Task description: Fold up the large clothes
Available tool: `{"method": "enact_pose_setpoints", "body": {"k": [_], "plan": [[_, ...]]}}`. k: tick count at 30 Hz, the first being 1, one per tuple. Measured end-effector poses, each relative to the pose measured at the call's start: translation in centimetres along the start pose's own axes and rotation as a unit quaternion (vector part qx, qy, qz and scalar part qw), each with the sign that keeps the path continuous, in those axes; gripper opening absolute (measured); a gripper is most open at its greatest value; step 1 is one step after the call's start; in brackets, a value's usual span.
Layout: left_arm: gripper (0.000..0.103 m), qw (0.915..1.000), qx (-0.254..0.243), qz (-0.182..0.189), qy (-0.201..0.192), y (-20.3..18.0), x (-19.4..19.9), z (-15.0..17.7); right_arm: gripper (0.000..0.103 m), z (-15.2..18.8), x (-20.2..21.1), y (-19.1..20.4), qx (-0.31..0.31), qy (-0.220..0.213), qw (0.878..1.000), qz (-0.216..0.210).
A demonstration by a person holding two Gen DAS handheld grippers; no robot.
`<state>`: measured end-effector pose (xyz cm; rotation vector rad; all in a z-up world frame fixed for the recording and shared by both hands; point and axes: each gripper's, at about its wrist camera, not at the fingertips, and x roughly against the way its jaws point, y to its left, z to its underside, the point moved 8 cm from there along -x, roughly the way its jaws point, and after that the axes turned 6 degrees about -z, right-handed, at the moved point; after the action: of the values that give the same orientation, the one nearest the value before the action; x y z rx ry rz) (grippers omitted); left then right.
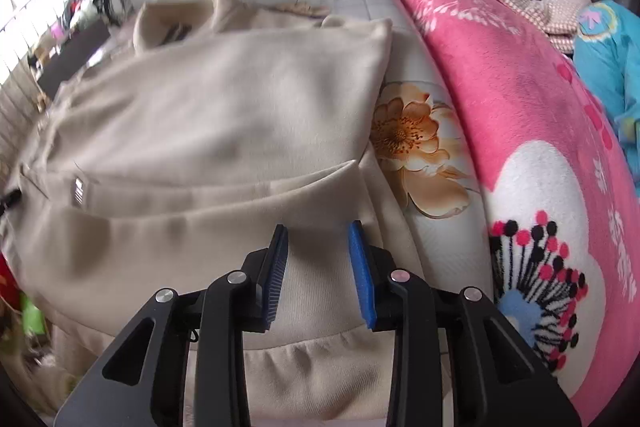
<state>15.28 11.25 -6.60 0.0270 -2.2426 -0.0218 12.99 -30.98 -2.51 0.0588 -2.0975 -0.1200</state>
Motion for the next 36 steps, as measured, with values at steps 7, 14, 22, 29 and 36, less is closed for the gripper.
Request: {"method": "enact_pose_setpoints", "body": {"k": [7, 14, 22, 29, 36], "plan": [[0.024, 0.9937, -0.021, 0.107, 0.026, -4.8, 0.8, 1.0, 0.045, 0.2, 1.3, 7.1, 0.068, -0.004, 0.992, -0.105], [0.028, 0.9956, -0.075, 0.057, 0.003, -8.4, -0.7, 1.6, 0.047, 2.5, -1.0, 13.4, 0.106, 0.049, 0.977, -0.176], [0.001, 0.9943, -0.102, 0.009, -0.029, -8.5, -0.1, 1.8, 0.004, 3.5, -1.2, 13.9, 0.147, 0.033, 0.984, -0.099], [0.001, 0.9886, -0.082, -0.001, -0.127, -7.1, 6.2, -2.2, 0.003, 0.2, 3.8, 13.8, 0.14, -0.049, 0.985, -0.092], [0.001, 0.9932, -0.085, -0.014, -0.077, -7.2, -0.1, -0.8, 0.003, 0.2, -1.3, 13.9, 0.141, -0.036, 0.987, -0.066]]}}
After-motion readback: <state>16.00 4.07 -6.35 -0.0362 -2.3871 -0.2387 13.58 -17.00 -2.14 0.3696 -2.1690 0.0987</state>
